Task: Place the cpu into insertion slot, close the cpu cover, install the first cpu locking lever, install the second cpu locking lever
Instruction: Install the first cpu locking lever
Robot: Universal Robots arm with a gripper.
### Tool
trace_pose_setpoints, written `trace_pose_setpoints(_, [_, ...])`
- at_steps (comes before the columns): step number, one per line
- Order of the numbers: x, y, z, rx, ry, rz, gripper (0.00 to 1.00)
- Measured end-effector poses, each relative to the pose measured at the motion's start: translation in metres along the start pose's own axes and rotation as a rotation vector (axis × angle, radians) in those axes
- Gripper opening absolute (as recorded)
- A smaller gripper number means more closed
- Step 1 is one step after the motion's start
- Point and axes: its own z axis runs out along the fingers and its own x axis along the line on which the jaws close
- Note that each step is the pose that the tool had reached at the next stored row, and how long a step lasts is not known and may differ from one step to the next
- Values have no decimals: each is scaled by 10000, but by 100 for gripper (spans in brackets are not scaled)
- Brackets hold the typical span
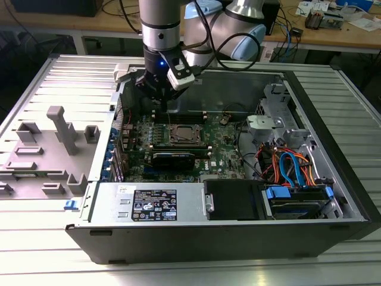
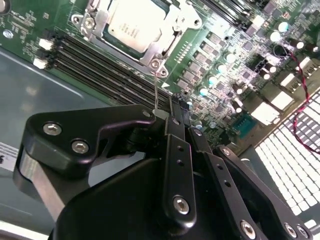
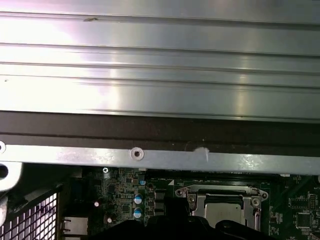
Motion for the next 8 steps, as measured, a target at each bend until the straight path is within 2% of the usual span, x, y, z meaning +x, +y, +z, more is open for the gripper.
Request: trace_pose_setpoints(8, [-16,-1,4,1,0,1,11])
